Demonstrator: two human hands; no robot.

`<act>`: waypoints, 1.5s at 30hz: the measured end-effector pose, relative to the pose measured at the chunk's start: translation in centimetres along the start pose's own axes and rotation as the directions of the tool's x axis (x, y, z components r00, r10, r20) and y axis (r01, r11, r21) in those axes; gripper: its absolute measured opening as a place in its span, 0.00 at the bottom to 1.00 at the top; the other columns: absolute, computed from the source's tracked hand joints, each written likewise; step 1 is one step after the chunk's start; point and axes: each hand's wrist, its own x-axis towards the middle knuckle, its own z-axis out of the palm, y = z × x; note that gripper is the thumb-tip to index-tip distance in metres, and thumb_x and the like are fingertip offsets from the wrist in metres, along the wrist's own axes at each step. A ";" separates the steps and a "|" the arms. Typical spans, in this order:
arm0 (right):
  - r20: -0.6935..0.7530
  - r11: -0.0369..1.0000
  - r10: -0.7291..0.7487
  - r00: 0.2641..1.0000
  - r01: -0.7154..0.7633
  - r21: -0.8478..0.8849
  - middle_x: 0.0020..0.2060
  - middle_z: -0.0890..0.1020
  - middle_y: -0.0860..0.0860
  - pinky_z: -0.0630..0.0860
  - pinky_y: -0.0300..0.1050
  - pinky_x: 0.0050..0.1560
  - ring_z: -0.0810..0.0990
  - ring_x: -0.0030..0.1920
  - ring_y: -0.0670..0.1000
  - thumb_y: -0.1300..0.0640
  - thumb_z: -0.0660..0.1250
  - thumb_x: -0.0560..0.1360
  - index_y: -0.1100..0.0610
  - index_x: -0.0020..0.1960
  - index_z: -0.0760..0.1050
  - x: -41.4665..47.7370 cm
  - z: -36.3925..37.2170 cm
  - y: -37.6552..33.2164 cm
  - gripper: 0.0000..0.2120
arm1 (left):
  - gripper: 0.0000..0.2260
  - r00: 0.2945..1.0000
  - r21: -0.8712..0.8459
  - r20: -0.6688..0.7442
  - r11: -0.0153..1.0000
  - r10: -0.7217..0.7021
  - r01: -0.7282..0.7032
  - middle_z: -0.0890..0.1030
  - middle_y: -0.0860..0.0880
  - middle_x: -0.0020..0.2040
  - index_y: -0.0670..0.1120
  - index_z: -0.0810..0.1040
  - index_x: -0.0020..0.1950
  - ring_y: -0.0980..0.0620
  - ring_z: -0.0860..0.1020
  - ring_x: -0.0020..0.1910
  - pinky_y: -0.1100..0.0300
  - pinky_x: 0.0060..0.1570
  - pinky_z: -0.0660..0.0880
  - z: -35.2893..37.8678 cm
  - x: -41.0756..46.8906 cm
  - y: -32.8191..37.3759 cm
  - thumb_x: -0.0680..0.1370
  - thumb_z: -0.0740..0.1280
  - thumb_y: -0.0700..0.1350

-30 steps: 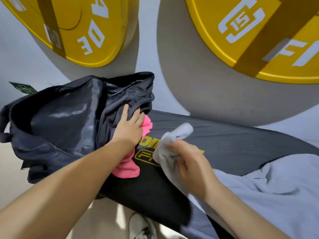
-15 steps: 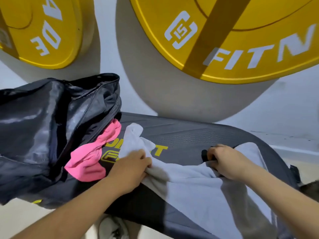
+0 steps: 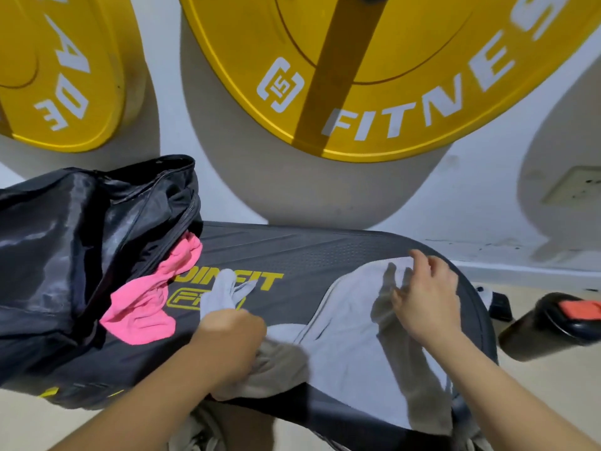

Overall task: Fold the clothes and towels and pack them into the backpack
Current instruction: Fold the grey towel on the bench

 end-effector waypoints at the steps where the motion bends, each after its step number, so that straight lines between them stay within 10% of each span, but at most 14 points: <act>1: 0.007 0.993 0.114 0.993 -0.115 0.014 0.70 0.62 0.58 0.68 0.61 0.60 0.60 0.69 0.62 0.53 0.67 0.75 0.54 0.73 0.58 -0.6 -0.2 0.7 0.31 | 0.08 0.993 -0.138 -0.120 0.990 -0.014 -0.003 0.73 0.52 0.41 0.48 0.78 0.51 0.48 0.75 0.45 0.61 0.31 0.64 0.2 1.0 0.6 0.75 0.62 0.43; 4: 0.075 0.945 0.324 0.943 -0.327 0.019 0.69 0.62 0.62 0.67 0.60 0.62 0.61 0.68 0.64 0.51 0.66 0.75 0.58 0.73 0.57 -2.3 -0.1 2.7 0.32 | 0.11 0.947 -0.534 -0.317 0.835 -0.050 -0.135 0.77 0.51 0.47 0.50 0.78 0.51 0.48 0.75 0.51 0.55 0.47 0.73 0.7 4.1 3.1 0.77 0.57 0.48; 7: 0.114 0.924 0.366 0.924 -0.375 0.069 0.61 0.70 0.64 0.71 0.55 0.57 0.71 0.59 0.65 0.54 0.63 0.76 0.61 0.65 0.66 -3.0 0.9 4.0 0.20 | 0.13 0.973 -0.590 -0.209 0.807 -0.101 -0.043 0.75 0.48 0.54 0.50 0.73 0.60 0.48 0.73 0.58 0.55 0.56 0.70 2.0 6.5 5.6 0.77 0.62 0.52; 13: 0.217 0.816 0.267 0.939 -0.340 0.467 0.44 0.83 0.52 0.73 0.47 0.46 0.80 0.49 0.55 0.58 0.67 0.75 0.52 0.51 0.78 -2.4 -0.4 3.6 0.06 | 0.07 0.910 -0.768 -0.348 0.625 -0.223 -0.140 0.71 0.55 0.42 0.50 0.70 0.38 0.55 0.70 0.44 0.62 0.43 0.66 4.6 5.8 6.5 0.70 0.64 0.52; 18: 0.131 0.697 0.009 0.991 -0.100 0.710 0.40 0.82 0.48 0.72 0.38 0.41 0.78 0.42 0.48 0.64 0.62 0.76 0.50 0.45 0.77 -1.3 -6.0 0.0 0.11 | 0.08 0.970 -0.991 -0.129 0.061 -0.206 -0.119 0.65 0.56 0.23 0.45 0.70 0.37 0.54 0.60 0.24 0.64 0.25 0.56 0.7 3.0 3.6 0.63 0.68 0.41; 21: 0.065 0.597 -0.202 0.977 0.071 0.799 0.37 0.80 0.46 0.71 0.34 0.39 0.76 0.36 0.43 0.63 0.63 0.77 0.51 0.45 0.79 -1.2 -10.7 -3.9 0.10 | 0.11 0.987 -0.944 0.012 0.326 0.161 -0.042 0.74 0.55 0.29 0.48 0.75 0.43 0.55 0.69 0.28 0.62 0.33 0.66 -2.2 -0.5 0.4 0.62 0.71 0.42; 23: 0.081 0.567 -0.390 0.917 0.169 0.806 0.35 0.78 0.47 0.70 0.34 0.43 0.75 0.37 0.42 0.64 0.66 0.77 0.52 0.46 0.79 -1.8 -14.0 -6.5 0.08 | 0.15 0.985 -0.875 -0.097 0.459 0.146 -0.154 0.78 0.58 0.40 0.50 0.77 0.51 0.63 0.75 0.37 0.67 0.42 0.72 -5.2 -2.7 -0.8 0.67 0.75 0.42; 28: 0.119 0.444 -0.705 0.699 0.305 0.843 0.35 0.77 0.53 0.70 0.37 0.39 0.74 0.36 0.47 0.65 0.68 0.75 0.58 0.49 0.78 -4.9 -20.8 -12.1 0.05 | 0.25 0.765 -0.742 -0.644 0.234 0.014 -0.628 0.75 0.62 0.65 0.57 0.75 0.65 0.67 0.68 0.66 0.63 0.64 0.68 -15.6 -9.2 -1.1 0.68 0.74 0.49; 31: 0.079 0.409 -0.737 0.671 0.350 0.842 0.37 0.77 0.59 0.68 0.47 0.41 0.73 0.39 0.54 0.63 0.70 0.73 0.62 0.50 0.76 -6.8 -24.7 -13.8 0.07 | 0.15 0.714 -0.641 -0.697 0.389 0.067 -0.662 0.82 0.55 0.49 0.47 0.81 0.46 0.58 0.78 0.53 0.55 0.55 0.72 -19.0 -12.3 -1.3 0.67 0.75 0.56; 34: 0.125 0.533 -0.743 0.658 0.468 0.704 0.38 0.80 0.53 0.72 0.46 0.42 0.77 0.39 0.51 0.56 0.75 0.68 0.57 0.53 0.77 -8.5 -28.7 -14.0 0.16 | 0.19 0.678 -0.615 -0.735 0.426 -0.004 -0.664 0.67 0.48 0.29 0.42 0.73 0.32 0.55 0.65 0.30 0.58 0.31 0.61 -21.1 -16.0 -2.1 0.69 0.75 0.54; 39: 0.304 0.713 -0.700 0.647 0.607 0.351 0.43 0.86 0.48 0.81 0.52 0.48 0.84 0.44 0.47 0.48 0.75 0.68 0.52 0.48 0.82 -11.8 -33.9 -12.8 0.12 | 0.19 0.586 -0.543 -0.810 0.404 -0.022 -0.736 0.65 0.52 0.26 0.47 0.65 0.29 0.58 0.63 0.27 0.66 0.25 0.58 -23.8 -23.4 -3.2 0.72 0.72 0.51; 45: 0.226 0.578 -0.760 0.609 0.474 0.664 0.37 0.85 0.58 0.78 0.40 0.34 0.83 0.36 0.51 0.51 0.74 0.66 0.58 0.42 0.84 -15.1 -39.5 -11.7 0.11 | 0.13 0.652 -0.642 -0.758 0.172 0.003 -0.747 0.73 0.50 0.29 0.45 0.70 0.35 0.58 0.70 0.27 0.69 0.25 0.66 -24.8 -29.9 -5.3 0.71 0.73 0.45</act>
